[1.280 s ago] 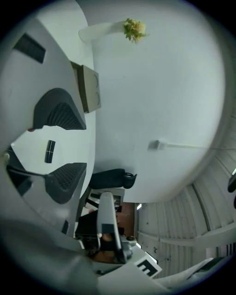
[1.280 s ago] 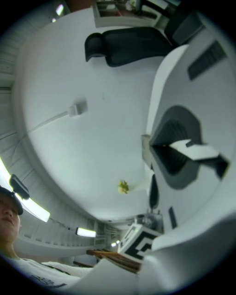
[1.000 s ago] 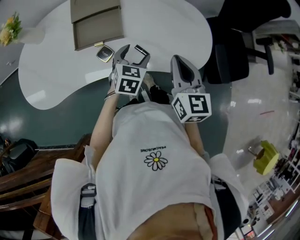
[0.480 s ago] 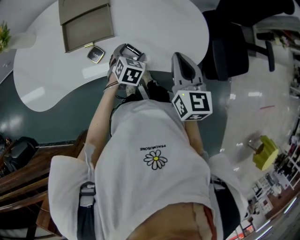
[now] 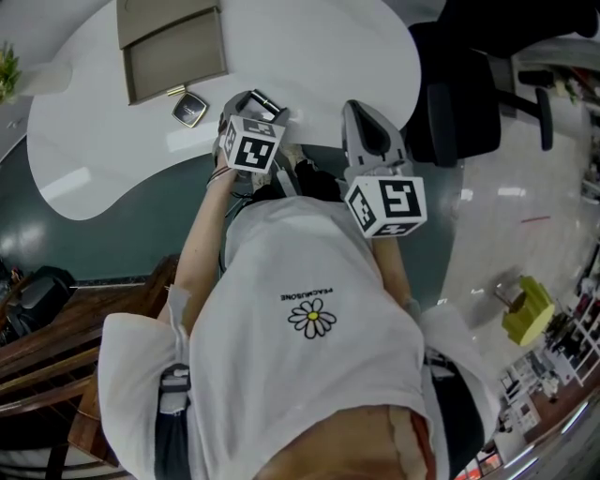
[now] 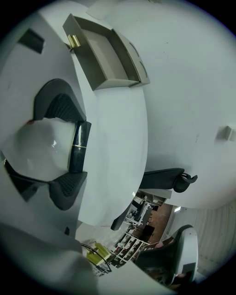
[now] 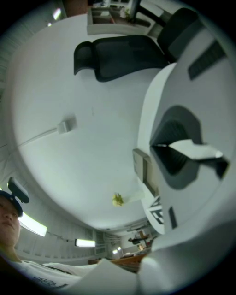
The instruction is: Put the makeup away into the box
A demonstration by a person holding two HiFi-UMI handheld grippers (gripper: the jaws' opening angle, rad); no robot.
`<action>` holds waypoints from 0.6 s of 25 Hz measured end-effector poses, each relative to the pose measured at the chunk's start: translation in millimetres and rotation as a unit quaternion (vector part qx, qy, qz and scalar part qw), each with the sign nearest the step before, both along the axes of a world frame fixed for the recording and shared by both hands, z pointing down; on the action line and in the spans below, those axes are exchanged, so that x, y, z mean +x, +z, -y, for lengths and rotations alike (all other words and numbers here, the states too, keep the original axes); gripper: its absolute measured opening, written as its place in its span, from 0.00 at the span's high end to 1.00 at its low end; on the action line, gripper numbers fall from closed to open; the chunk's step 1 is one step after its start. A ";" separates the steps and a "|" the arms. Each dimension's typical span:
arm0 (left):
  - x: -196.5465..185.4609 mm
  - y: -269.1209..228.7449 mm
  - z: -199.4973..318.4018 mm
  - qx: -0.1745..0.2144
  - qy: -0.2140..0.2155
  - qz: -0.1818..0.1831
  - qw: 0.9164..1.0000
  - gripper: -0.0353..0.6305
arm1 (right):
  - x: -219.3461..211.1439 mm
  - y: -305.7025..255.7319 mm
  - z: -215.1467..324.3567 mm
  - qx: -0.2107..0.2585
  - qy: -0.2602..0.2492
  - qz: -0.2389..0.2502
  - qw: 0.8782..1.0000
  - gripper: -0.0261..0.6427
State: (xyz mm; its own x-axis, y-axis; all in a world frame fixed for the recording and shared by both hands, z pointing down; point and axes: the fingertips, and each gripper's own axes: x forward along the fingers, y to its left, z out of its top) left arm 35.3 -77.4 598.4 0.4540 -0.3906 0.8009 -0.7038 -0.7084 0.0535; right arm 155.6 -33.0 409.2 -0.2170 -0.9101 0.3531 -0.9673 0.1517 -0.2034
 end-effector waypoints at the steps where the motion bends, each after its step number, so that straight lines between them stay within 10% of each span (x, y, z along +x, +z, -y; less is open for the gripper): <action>1: -0.2 0.0 0.3 0.000 0.000 -0.001 1.000 0.41 | -0.3 0.2 1.9 0.000 -0.003 0.000 1.000 0.92; 15: -2.7 -0.4 3.1 -0.019 -0.004 0.000 1.000 0.42 | -14.7 3.9 37.4 0.014 -0.066 0.009 0.998 0.92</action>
